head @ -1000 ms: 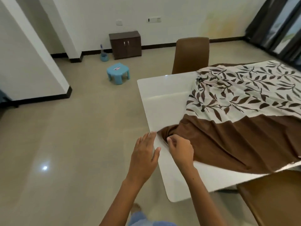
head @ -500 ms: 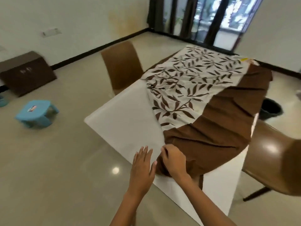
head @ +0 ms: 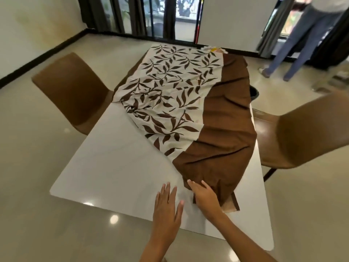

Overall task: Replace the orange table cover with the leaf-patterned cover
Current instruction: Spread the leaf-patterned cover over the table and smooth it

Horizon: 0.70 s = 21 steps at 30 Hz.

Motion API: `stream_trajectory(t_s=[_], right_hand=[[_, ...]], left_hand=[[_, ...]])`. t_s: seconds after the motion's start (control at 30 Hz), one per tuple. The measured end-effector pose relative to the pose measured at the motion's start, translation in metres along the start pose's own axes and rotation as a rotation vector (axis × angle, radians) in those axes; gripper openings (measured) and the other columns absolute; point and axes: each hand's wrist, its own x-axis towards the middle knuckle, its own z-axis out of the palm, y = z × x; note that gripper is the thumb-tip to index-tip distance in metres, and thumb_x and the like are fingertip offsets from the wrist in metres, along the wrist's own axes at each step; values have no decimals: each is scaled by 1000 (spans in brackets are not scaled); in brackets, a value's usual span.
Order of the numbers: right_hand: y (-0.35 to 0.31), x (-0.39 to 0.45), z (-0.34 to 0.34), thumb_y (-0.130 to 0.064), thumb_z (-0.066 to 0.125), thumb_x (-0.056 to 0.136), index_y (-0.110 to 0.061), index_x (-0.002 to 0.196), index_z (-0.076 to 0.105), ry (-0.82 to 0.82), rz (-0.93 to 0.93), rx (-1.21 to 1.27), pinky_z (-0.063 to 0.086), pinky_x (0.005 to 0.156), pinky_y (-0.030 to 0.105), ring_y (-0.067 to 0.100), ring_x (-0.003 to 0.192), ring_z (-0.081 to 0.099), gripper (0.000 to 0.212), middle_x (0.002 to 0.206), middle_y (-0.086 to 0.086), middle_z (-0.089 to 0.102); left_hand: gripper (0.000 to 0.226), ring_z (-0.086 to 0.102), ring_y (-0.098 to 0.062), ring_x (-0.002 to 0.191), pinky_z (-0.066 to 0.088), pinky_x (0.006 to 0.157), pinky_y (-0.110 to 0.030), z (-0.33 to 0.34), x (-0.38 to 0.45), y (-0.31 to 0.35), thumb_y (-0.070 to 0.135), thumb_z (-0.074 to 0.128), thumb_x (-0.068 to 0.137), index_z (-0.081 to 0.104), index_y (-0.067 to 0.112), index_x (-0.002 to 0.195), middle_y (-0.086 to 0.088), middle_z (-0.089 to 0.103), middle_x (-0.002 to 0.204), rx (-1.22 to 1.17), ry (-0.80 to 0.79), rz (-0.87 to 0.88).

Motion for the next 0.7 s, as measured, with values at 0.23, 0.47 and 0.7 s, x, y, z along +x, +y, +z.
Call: stream_trajectory(t_s=[0.23, 0.47, 0.7], right_hand=[[70, 30, -74, 16, 62, 72, -1, 113, 66, 365, 277, 11, 48, 93, 38, 26, 92, 67, 45, 104, 13, 70], [95, 46, -80, 4, 41, 82, -8, 128, 56, 299, 272, -159, 28, 109, 48, 31, 126, 48, 50, 133, 12, 54], [56, 82, -41, -20, 39, 90, -16, 127, 57, 131, 21, -48, 31, 108, 47, 22, 130, 44, 42, 138, 7, 51]], left_hand=[[61, -3, -13, 146, -9, 116, -23, 25, 48, 20, 53, 16, 100, 19, 18, 151, -4, 9, 158, 61, -30, 102], [60, 5, -16, 145, -3, 116, -28, 49, 98, 50, 51, 14, 101, 21, 16, 149, -8, 19, 156, 114, -27, 96], [59, 9, -19, 146, 3, 116, -35, 50, 125, 45, 51, 12, 102, 19, 18, 150, -9, 20, 157, 178, 6, -18]])
